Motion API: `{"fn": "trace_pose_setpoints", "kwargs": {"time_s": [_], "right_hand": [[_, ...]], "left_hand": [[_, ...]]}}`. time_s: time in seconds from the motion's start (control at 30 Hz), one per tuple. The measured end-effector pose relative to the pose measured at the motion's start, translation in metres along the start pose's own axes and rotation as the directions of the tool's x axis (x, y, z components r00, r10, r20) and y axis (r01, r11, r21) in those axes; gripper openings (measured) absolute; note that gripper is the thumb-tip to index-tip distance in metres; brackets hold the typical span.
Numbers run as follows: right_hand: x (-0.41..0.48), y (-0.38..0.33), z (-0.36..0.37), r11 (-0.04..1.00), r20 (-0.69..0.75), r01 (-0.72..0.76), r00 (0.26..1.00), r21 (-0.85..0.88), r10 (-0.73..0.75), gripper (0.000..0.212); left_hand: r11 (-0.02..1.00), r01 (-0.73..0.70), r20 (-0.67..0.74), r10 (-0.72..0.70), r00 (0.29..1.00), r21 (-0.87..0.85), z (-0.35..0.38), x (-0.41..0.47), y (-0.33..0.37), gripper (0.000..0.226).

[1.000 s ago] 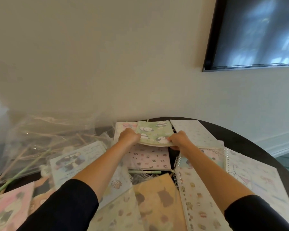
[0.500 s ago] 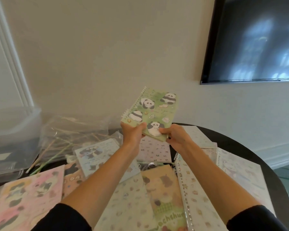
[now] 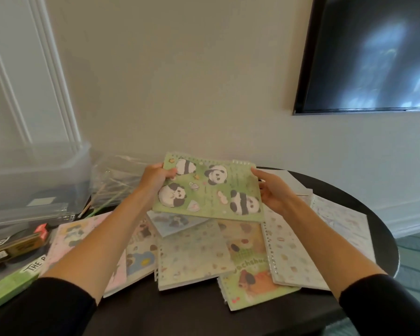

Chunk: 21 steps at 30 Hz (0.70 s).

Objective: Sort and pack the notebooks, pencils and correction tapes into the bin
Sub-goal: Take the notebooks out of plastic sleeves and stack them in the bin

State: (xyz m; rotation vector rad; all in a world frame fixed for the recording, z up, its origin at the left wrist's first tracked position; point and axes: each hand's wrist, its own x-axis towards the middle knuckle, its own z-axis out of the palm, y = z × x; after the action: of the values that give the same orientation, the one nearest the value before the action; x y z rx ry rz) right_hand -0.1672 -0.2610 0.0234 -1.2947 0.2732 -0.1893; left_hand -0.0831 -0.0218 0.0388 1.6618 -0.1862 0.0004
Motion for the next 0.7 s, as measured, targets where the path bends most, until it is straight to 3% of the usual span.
{"fn": "trace_pose_setpoints", "kwargs": {"time_s": [0.07,0.13,0.23,0.33,0.47,0.53,0.6,0.63,0.7], "right_hand": [[-0.009,0.001,-0.003,0.995,0.142,0.006,0.99,-0.098,0.008,0.019],[-0.017,-0.001,-0.007,0.99,0.191,0.033,0.982,-0.137,-0.006,0.019],[-0.022,-0.008,-0.012,0.995,0.027,0.079,0.997,-0.052,-0.078,0.022],[-0.025,-0.006,-0.024,0.989,-0.175,0.08,0.983,0.125,-0.058,0.03],[-0.035,0.002,-0.047,0.967,-0.175,-0.039,0.981,0.252,0.085,0.041],[-0.041,0.003,-0.057,0.98,-0.167,-0.125,0.974,0.154,0.15,0.048],[-0.048,0.003,-0.062,0.984,-0.103,-0.171,0.981,-0.043,0.166,0.039],[-0.051,0.004,-0.066,0.975,-0.073,-0.182,0.982,-0.13,0.173,0.033],[-0.056,0.003,-0.071,0.953,-0.02,-0.204,0.979,-0.226,0.205,0.033]], "left_hand": [[0.994,-0.047,0.045,0.042,0.998,0.103,0.001,-0.001,0.005,0.015],[0.982,-0.076,0.069,0.065,0.996,0.174,0.006,-0.003,0.01,0.013],[0.905,-0.105,0.097,0.07,0.993,0.412,0.014,-0.004,0.011,0.019],[0.797,-0.085,0.105,0.027,0.994,0.598,0.016,-0.008,-0.002,0.022],[0.635,-0.226,0.319,-0.034,0.947,0.739,0.013,-0.022,-0.021,0.04],[0.416,-0.342,0.429,-0.135,0.893,0.843,0.014,-0.029,-0.025,0.056],[0.204,-0.425,0.46,-0.181,0.869,0.882,0.017,-0.036,-0.029,0.053],[0.175,-0.438,0.464,-0.162,0.871,0.882,0.019,-0.039,-0.031,0.04],[0.223,-0.418,0.438,-0.047,0.898,0.881,0.023,-0.045,-0.035,0.013]]}}
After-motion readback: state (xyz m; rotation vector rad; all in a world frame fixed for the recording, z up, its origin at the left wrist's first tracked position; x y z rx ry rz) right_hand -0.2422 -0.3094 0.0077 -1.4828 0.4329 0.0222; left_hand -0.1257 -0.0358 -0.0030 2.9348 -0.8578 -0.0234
